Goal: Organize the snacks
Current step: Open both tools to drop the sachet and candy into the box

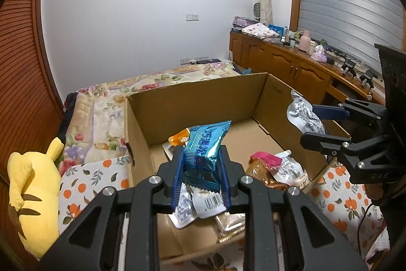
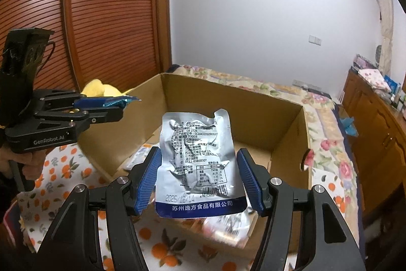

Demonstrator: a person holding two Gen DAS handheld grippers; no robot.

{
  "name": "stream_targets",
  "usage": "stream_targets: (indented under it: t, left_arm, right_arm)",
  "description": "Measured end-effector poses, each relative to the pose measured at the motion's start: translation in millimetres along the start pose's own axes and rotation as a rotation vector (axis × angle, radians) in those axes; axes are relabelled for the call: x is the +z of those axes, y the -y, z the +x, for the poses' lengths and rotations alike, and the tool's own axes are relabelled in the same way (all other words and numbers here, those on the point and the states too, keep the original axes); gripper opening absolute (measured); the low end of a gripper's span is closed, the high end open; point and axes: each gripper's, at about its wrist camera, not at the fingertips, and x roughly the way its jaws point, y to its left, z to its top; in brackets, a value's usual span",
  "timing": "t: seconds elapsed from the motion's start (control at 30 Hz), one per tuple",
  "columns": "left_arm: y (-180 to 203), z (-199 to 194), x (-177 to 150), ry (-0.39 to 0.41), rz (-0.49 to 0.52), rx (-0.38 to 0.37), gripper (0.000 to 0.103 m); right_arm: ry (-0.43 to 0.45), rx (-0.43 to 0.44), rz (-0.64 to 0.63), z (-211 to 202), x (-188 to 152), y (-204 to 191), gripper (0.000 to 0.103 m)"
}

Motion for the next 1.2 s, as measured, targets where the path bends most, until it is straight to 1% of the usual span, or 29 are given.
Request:
stream_targets:
  t: [0.17,0.27,0.5,0.6,0.67,0.7,0.73,0.83,0.9,0.93,1.0,1.1,1.2]
  left_arm:
    - [-1.4,15.4,5.3,-0.011,-0.005,-0.004,0.024]
    - [-2.2,21.3,5.7,-0.016,-0.007,0.003,0.028]
    - [2.1,22.3,6.2,-0.016,0.0,0.015,0.031]
    - [2.2,23.0,6.1,-0.017,-0.001,0.018,0.032]
    - [2.1,22.4,4.9,-0.019,0.001,0.024,0.035]
    - [2.7,21.8,4.4,-0.019,0.002,0.027,0.036]
    - [3.2,21.4,4.2,-0.02,0.002,0.03,0.037]
    - [4.4,18.5,2.6,-0.022,-0.004,0.034,0.042]
    - [4.7,16.0,2.0,-0.023,-0.006,0.043,0.046]
    - [4.9,14.3,1.4,-0.021,-0.007,0.05,0.05]
    - [4.5,11.3,0.0,-0.019,-0.015,0.05,0.051]
    - [6.0,4.3,-2.3,-0.018,-0.029,0.033,0.052]
    - [10.4,-4.8,-3.9,-0.007,-0.018,0.036,0.058]
  right_arm:
    - [-0.012,0.007,0.009,14.4,-0.1,10.7,0.063]
    - [-0.024,0.011,0.014,21.6,-1.8,13.8,0.063]
    - [-0.044,0.016,0.034,32.6,-1.9,16.1,0.064]
    - [-0.049,0.003,0.046,34.4,-1.7,17.6,0.064]
    - [-0.054,0.001,0.056,35.4,-2.3,18.9,0.064]
    - [-0.056,0.0,0.06,35.7,-2.2,19.0,0.065]
    - [-0.055,-0.002,0.065,35.8,-1.7,19.2,0.069]
    - [-0.046,-0.013,0.078,34.5,0.0,20.2,0.073]
    - [-0.044,-0.018,0.086,33.0,0.0,21.3,0.073]
    - [-0.042,-0.02,0.088,31.5,-0.2,21.6,0.073]
    - [-0.036,-0.024,0.091,25.8,-0.9,20.3,0.073]
    - [-0.022,-0.032,0.099,14.2,-3.7,18.1,0.073]
    - [-0.009,-0.049,0.102,3.7,-6.2,14.2,0.074]
